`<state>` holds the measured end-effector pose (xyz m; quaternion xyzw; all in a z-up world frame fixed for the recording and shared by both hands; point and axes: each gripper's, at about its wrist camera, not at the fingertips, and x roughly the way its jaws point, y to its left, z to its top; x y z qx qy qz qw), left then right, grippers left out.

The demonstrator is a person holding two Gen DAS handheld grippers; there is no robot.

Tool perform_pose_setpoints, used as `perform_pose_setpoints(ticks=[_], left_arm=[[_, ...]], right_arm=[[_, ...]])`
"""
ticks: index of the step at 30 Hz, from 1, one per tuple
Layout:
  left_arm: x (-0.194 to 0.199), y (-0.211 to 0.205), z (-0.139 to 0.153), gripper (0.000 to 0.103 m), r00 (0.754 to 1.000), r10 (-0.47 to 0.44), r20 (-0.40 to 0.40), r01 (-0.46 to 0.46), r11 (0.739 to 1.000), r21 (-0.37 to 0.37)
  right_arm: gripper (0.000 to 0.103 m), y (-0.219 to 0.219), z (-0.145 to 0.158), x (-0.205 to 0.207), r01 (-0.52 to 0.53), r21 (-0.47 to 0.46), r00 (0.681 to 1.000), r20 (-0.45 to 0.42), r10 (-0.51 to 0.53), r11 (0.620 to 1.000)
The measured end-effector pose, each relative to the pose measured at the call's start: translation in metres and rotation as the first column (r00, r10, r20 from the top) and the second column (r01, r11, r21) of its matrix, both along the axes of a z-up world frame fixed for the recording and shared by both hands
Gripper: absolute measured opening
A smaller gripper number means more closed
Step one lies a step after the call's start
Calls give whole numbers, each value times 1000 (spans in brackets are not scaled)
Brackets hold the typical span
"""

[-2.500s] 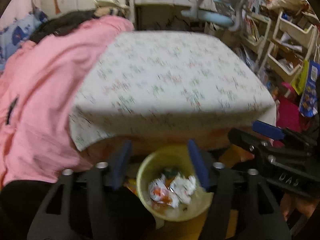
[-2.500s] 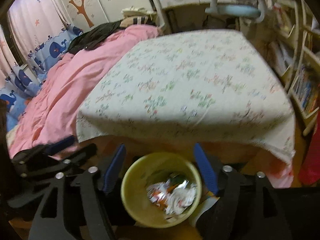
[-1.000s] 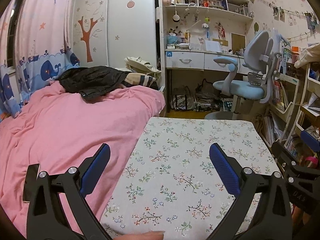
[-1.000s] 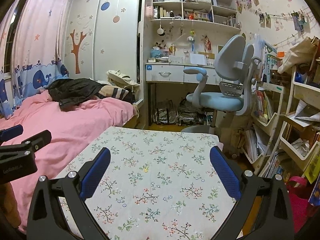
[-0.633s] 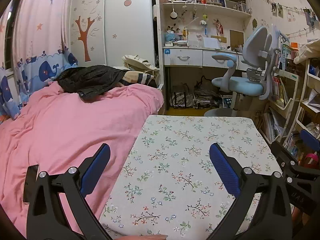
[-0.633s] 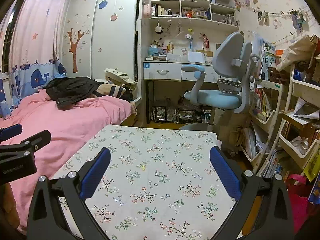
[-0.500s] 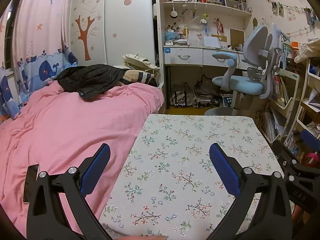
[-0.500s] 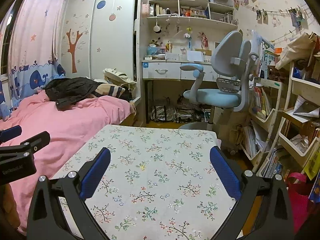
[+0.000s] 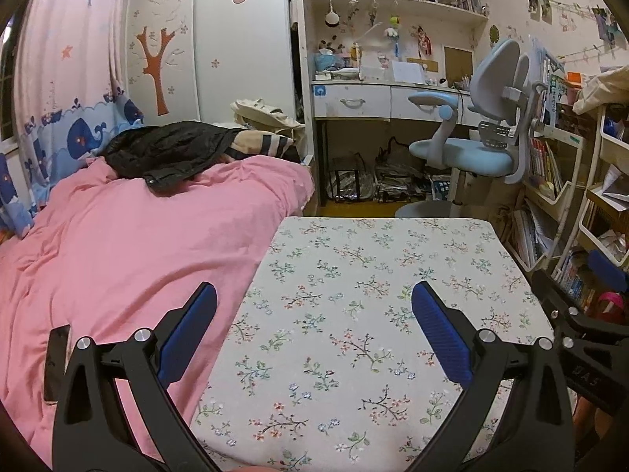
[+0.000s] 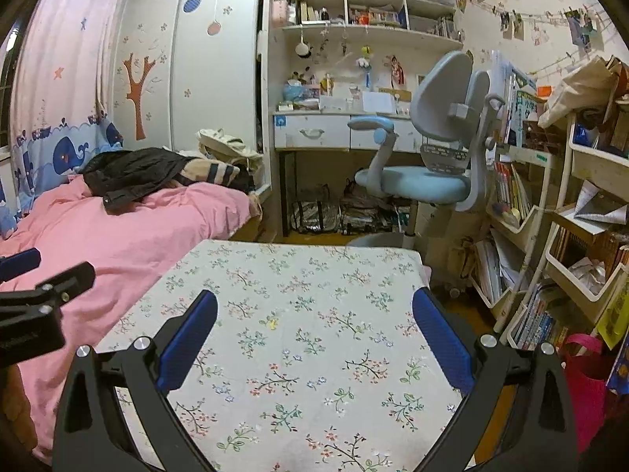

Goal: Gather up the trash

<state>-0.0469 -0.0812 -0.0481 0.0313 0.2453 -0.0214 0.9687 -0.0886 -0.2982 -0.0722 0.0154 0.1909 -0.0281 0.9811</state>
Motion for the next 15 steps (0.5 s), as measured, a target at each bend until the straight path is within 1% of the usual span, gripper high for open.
perform_pose_setpoints(ticks=[1, 4, 7, 11, 12, 15], left_arm=[[2, -2, 0, 96, 1000, -9, -7, 9, 1000, 7], [6, -9, 1, 96, 1000, -9, 7, 9, 999, 47], [14, -10, 1, 96, 1000, -10, 6, 10, 999, 40], [22, -10, 0, 96, 999, -28, -15, 28, 999, 42], [22, -10, -1, 96, 999, -27, -18, 28, 999, 42], [25, -9, -3, 96, 999, -33, -29, 34, 998, 48]], right_arm=[[96, -3, -2, 3, 4, 5, 1000, -10, -4, 1000], [96, -13, -11, 17, 29, 16, 998, -56, -28, 999], [96, -24, -26, 38, 58, 13, 991, -125, -56, 998], [96, -38, -51, 68, 83, 24, 965, -253, -74, 996], [95, -39, -61, 79, 80, 11, 952, -297, -73, 997], [95, -39, -77, 94, 71, -23, 930, -360, -74, 997]])
